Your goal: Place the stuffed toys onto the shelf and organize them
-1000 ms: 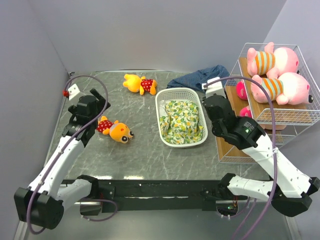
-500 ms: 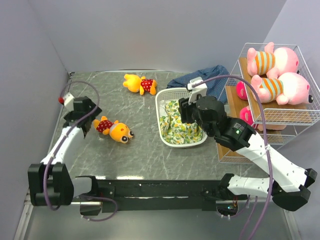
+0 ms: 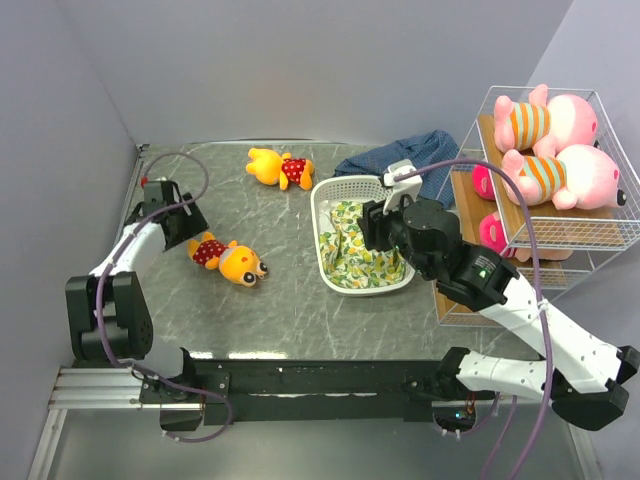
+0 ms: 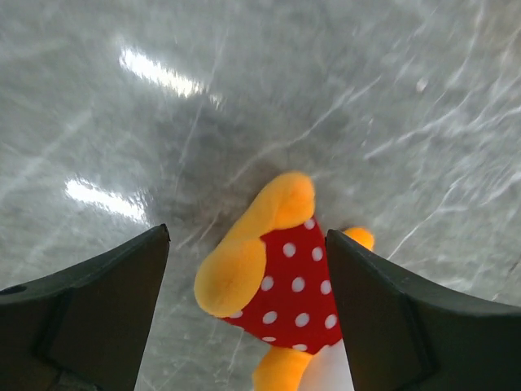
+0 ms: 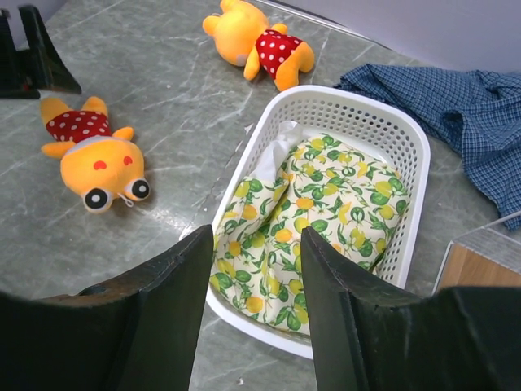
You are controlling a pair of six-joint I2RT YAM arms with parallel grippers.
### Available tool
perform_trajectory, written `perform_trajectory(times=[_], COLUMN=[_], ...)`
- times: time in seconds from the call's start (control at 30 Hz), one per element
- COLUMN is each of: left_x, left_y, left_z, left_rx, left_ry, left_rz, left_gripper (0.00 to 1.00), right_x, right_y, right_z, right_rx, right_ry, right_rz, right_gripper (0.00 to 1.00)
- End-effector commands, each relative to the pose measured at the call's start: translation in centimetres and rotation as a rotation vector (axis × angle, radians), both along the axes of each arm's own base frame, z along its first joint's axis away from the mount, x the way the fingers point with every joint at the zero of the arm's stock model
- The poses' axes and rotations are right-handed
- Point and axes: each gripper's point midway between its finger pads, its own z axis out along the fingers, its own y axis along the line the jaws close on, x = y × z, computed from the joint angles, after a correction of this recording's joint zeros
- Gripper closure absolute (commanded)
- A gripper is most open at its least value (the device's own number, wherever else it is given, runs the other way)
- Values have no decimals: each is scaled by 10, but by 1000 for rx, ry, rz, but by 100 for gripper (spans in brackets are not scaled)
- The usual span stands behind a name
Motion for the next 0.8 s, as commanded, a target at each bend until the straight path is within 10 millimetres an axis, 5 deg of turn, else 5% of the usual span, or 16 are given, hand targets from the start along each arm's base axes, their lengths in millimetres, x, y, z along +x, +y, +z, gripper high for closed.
perform_trajectory(times=[0.0,0.2,0.37,0.53,0.67,0.77], left_x=[-19,-38,-72,-108,-124,-126], left_y=[-13,-45,-63,-74,-94,-86], left_z=[-26,-24,-19,-22,-5,8], left_rx=[-60,-224,-375,-397,-461,-415], left_ry=[69,20,-48,-14,-63,-103], left_rz=[-35,-43,126,309,344,355], left_gripper=[20,39,52,40,29,23], right_x=[-7,-10,-7,-6,-3,-1], right_y=[-2,-16,-20,-14,-4,4], right_z=[27,30,32,27,20,13], right_rx=[65,77,63,64,59,75], right_ry=[-65,-78,-70,-56,-28,15], right_rz=[22,-15,-48,-29,-19,-23], right_gripper=[46,46,46,46,46,48])
